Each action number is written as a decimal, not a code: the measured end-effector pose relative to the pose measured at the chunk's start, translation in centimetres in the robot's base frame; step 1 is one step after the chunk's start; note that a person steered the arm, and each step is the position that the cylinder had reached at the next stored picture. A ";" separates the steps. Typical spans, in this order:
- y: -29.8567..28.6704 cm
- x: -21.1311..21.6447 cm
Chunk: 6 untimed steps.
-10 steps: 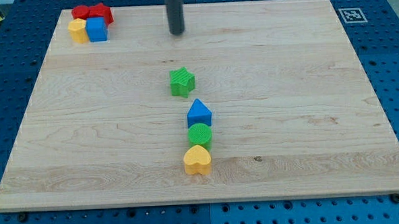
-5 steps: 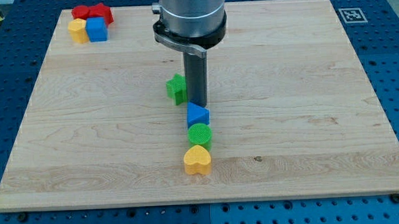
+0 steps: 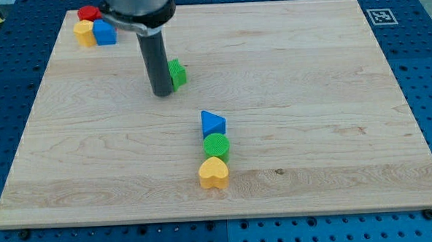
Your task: Slide the green star up a bit
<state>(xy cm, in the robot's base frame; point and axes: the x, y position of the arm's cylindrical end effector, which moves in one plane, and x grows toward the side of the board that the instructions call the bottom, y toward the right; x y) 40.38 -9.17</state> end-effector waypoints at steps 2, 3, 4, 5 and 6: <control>0.6 -7.0; 1.7 -7.9; 5.4 -11.0; 11.9 -11.8; 16.7 -9.6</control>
